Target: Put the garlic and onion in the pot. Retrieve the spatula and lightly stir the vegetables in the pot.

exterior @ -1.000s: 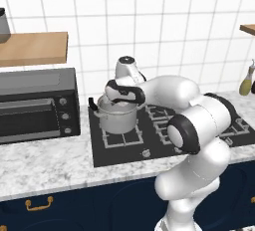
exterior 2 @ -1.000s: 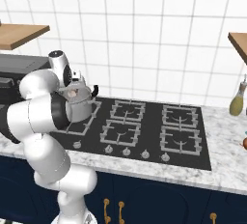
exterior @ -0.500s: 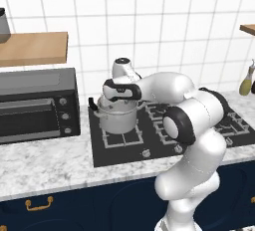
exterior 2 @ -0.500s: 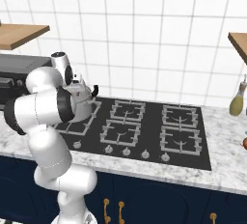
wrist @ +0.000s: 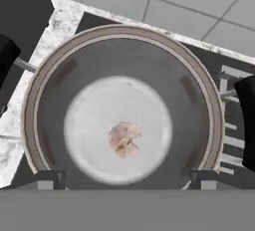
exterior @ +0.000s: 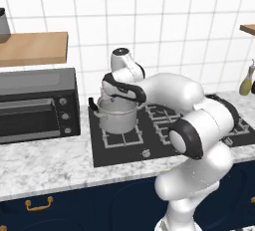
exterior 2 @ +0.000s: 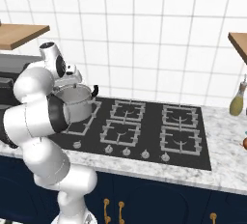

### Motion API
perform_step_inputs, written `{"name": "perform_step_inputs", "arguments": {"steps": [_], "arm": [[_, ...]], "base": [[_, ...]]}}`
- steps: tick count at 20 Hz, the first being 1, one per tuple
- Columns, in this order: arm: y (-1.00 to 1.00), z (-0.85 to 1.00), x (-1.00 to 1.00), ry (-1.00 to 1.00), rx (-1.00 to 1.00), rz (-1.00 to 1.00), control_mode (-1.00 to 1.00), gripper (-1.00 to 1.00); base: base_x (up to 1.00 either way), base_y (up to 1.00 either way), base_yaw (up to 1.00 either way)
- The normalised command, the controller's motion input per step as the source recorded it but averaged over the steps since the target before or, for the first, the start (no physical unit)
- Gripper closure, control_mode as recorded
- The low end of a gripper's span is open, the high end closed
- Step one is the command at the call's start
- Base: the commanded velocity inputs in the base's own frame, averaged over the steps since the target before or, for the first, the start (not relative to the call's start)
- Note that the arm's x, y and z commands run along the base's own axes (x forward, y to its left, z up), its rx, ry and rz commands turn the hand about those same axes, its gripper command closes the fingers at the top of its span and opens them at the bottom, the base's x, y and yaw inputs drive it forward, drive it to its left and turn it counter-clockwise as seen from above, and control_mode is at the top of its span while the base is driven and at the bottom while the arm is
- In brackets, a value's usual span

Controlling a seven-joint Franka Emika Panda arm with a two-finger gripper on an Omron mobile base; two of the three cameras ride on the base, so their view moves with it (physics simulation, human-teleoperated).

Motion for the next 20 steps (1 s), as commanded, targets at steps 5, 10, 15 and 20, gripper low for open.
{"name": "perform_step_inputs", "arguments": {"steps": [5, 10, 15, 20], "arm": [[-0.89, 0.97, -0.64, 0.00, 0.15, -0.15, -1.00, -1.00], [-0.95, 0.41, -0.84, 0.09, 0.15, -0.17, -1.00, -1.00], [-0.74, 0.04, -0.86, 0.13, 0.09, -0.16, -1.00, -1.00], [-0.06, 0.00, -0.68, 0.05, 0.07, -0.05, -1.00, -1.00]], "base": [[0.00, 0.00, 0.00], [0.00, 0.00, 0.00], [0.00, 0.00, 0.00], [0.00, 0.00, 0.00]]}}
